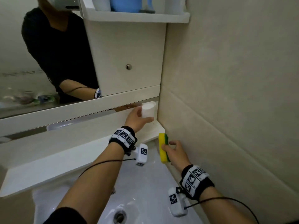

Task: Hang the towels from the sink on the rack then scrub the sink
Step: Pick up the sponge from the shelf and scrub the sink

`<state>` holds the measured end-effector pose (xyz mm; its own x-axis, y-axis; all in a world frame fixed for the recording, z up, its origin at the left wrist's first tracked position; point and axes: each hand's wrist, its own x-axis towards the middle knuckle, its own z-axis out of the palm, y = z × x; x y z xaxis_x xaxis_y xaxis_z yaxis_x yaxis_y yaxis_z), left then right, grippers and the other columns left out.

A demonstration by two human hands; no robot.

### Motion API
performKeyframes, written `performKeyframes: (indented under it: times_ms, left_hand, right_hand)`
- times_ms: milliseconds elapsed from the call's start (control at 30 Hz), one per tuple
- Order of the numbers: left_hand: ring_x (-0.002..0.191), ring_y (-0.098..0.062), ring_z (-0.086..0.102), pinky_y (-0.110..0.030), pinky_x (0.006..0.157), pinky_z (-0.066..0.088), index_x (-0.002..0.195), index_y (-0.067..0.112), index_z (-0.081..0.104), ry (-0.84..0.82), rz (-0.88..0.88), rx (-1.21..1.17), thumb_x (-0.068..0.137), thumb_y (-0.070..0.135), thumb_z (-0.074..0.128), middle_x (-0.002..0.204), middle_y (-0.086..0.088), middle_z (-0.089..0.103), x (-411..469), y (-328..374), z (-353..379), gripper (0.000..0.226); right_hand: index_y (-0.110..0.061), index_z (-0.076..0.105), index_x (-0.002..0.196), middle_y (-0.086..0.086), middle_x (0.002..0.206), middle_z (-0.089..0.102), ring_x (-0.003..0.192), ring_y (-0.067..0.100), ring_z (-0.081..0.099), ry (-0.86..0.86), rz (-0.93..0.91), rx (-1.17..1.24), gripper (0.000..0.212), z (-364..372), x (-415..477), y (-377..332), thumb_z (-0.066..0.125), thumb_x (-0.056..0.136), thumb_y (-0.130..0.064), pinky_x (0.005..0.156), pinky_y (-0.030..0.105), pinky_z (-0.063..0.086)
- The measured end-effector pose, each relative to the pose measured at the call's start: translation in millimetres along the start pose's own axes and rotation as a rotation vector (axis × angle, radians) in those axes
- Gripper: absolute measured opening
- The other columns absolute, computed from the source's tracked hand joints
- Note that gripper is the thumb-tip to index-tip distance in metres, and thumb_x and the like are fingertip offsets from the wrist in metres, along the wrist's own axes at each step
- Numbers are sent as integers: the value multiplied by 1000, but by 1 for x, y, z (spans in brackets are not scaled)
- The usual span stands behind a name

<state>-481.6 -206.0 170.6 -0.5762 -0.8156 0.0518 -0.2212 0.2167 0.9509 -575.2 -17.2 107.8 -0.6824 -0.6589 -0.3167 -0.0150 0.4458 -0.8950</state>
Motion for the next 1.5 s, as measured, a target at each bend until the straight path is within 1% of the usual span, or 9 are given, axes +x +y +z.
performKeyframes:
  times_ms: [167,300,467,633,733,900,1167,1367,1500]
  left_hand:
    - [108,-20,64,-41,98,50,130,23,60,15,-9,94,74,38,82,121,0,68,6,1,7,63]
    - [105,-20,65,-41,95,52,126,24,63,43,-4,69,77,39,78,117,1,70,-9,4,-11,53]
    - [101,-15,65,-43,88,55,123,28,63,85,-11,41,70,46,77,113,6,70,-46,3,-62,58]
    - [101,-18,65,-46,89,55,124,25,62,153,-30,79,74,37,80,113,3,69,-72,-8,-106,55]
    - [101,-18,65,-47,89,55,122,26,63,187,-36,64,74,34,81,112,4,70,-83,-15,-122,52]
    - [101,-17,66,-45,90,56,123,26,64,236,-57,11,73,31,83,111,4,71,-97,-25,-143,53]
    - [103,-16,66,-38,85,57,113,33,63,247,-85,-119,76,25,82,111,5,70,-110,-34,-157,43]
    - [103,-16,66,-35,84,56,119,28,63,181,-47,-175,76,22,82,114,3,70,-96,-32,-133,47]
    - [102,-14,65,-25,73,51,118,28,63,124,-37,-183,76,26,82,113,4,70,-75,-22,-101,46]
  right_hand:
    - [-26,47,113,1,99,58,83,15,58,38,17,94,36,-5,3,0,62,80,-34,57,28,40]
    - [-30,50,110,-1,104,61,87,13,61,26,-57,38,36,3,10,-8,69,79,-36,66,30,46]
    - [-28,53,115,1,108,64,92,20,63,12,-195,-175,45,25,22,-33,71,76,-41,70,27,45]
    - [-15,54,127,16,115,52,95,36,61,159,-248,-474,53,46,44,-54,65,81,-37,79,32,51]
    - [-7,55,124,20,118,53,96,38,62,190,-237,-573,51,50,62,-66,64,83,-36,83,43,56]
    - [-4,63,112,20,110,60,89,35,64,129,-261,-712,48,65,77,-79,64,86,-44,78,41,58]
    - [-11,58,128,18,118,59,98,34,63,120,-310,-641,56,57,66,-78,67,82,-41,82,41,57]
    - [-13,45,130,16,114,57,95,34,60,181,-311,-464,54,45,28,-67,61,86,-40,78,37,52]
    - [-19,45,128,13,110,62,93,31,60,159,-306,-401,47,36,7,-49,60,87,-37,73,34,46]
